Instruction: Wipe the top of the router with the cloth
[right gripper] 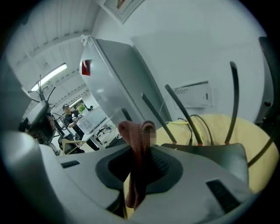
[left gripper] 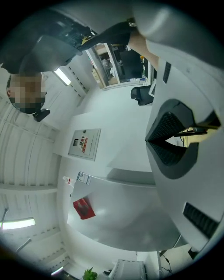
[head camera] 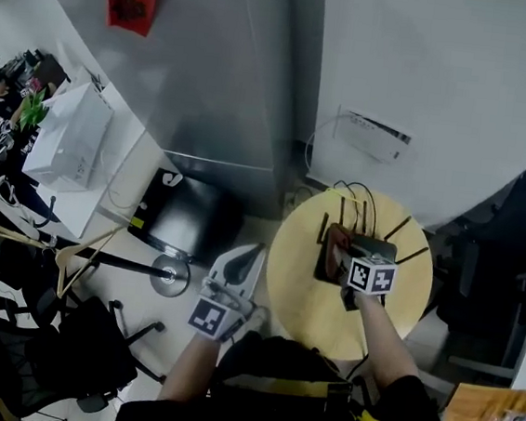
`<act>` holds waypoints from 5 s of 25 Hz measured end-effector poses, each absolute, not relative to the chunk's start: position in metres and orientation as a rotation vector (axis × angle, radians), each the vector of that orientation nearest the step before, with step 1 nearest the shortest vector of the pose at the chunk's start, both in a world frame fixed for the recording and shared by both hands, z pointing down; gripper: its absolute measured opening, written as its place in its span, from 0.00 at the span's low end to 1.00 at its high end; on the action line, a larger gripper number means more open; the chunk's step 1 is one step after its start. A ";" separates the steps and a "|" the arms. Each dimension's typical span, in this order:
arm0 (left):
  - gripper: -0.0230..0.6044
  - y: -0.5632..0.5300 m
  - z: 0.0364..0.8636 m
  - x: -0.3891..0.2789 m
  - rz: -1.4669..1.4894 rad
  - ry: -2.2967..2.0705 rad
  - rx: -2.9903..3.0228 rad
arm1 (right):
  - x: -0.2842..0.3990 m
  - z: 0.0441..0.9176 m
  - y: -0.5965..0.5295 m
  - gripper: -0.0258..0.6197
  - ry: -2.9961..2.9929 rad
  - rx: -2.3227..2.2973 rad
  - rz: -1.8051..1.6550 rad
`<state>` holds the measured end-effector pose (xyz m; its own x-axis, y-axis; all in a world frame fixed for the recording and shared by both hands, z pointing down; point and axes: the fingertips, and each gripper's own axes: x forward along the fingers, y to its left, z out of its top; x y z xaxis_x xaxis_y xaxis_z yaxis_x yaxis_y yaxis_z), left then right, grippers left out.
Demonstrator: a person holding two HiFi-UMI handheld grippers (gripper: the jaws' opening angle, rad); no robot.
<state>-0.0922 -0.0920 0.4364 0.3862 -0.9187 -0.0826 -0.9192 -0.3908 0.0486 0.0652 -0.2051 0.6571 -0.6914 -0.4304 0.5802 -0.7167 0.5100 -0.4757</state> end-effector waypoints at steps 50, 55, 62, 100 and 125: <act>0.03 -0.097 0.471 -0.045 0.104 1.556 -2.874 | 0.194 0.749 -0.254 0.14 -1.834 1.152 0.515; 0.03 -0.095 0.474 -0.043 0.071 1.541 -2.885 | 0.213 0.749 -0.259 0.14 -1.820 1.200 0.543; 0.03 -0.090 0.480 -0.043 0.072 1.539 -2.923 | 0.242 0.741 -0.249 0.14 -1.668 1.215 0.441; 0.03 -0.094 0.463 -0.076 0.218 1.546 -2.867 | 0.052 0.653 -0.177 0.14 -2.481 0.890 0.885; 0.03 -0.090 0.474 -0.097 0.182 1.670 -2.861 | 0.070 0.750 -0.178 0.14 -1.942 0.891 0.440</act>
<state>-0.0972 -0.0896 0.4738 0.4913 -0.8710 -0.0060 -0.8517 -0.4819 0.2058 0.0696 -0.1785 0.7496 -0.3112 -0.4070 0.8588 -0.7372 0.6737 0.0521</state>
